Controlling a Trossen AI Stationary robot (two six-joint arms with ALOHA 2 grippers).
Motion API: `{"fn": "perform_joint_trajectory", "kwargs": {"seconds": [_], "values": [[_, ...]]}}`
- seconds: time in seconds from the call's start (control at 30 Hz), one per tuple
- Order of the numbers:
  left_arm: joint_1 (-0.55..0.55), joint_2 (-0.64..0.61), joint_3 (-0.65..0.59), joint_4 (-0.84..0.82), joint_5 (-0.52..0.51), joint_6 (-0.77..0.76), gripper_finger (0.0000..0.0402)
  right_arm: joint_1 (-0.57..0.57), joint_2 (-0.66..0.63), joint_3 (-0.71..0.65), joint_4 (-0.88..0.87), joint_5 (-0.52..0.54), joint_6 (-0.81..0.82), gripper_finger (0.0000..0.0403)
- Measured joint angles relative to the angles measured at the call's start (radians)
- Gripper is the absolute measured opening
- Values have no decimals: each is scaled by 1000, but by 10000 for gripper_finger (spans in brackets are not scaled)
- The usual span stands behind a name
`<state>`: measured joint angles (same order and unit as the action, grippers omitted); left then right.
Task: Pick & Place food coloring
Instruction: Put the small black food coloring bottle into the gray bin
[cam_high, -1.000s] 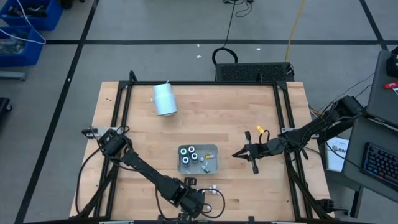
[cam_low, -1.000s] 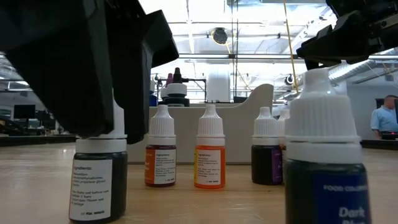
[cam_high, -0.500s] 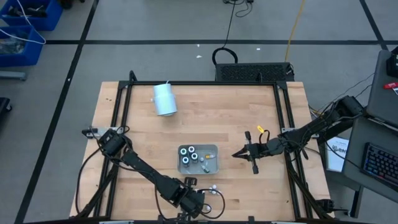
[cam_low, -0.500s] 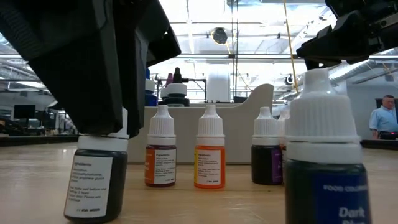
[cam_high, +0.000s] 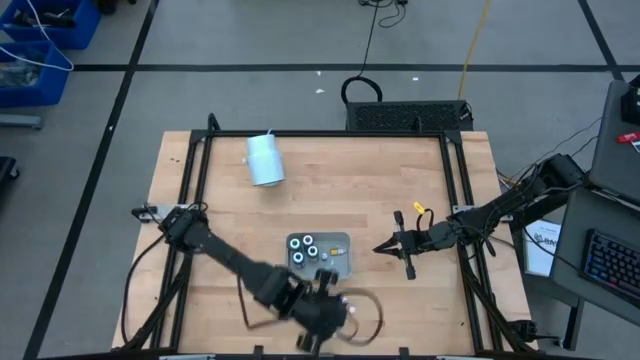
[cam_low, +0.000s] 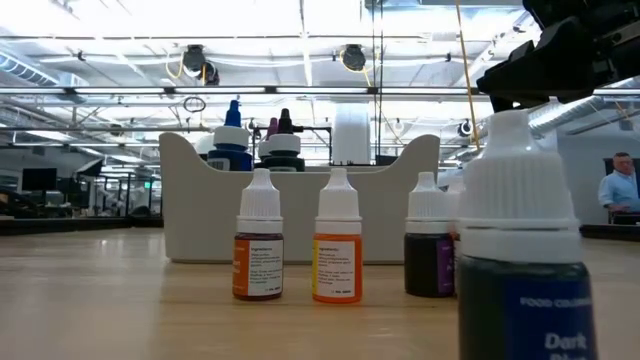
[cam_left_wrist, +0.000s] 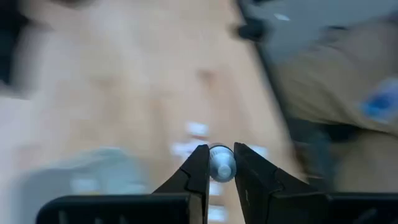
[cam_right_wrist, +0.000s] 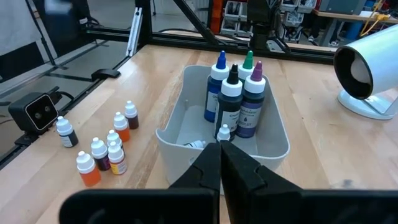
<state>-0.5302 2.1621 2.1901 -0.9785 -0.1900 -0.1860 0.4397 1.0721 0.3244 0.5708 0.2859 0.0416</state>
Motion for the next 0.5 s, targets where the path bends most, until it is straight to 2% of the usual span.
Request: {"fn": "perform_joint_trajectory", "kwargs": {"seconds": [0.13,0.33,0.5], "values": [[86,-1,2,-12,-38,71,55,0,0,0,-13,-1,15,0],[229,4,-174,9,17,108,55,0,0,0,-33,-1,10,0],[277,3,-296,110,77,159,55,0,0,0,-30,-1,-7,0]]}}
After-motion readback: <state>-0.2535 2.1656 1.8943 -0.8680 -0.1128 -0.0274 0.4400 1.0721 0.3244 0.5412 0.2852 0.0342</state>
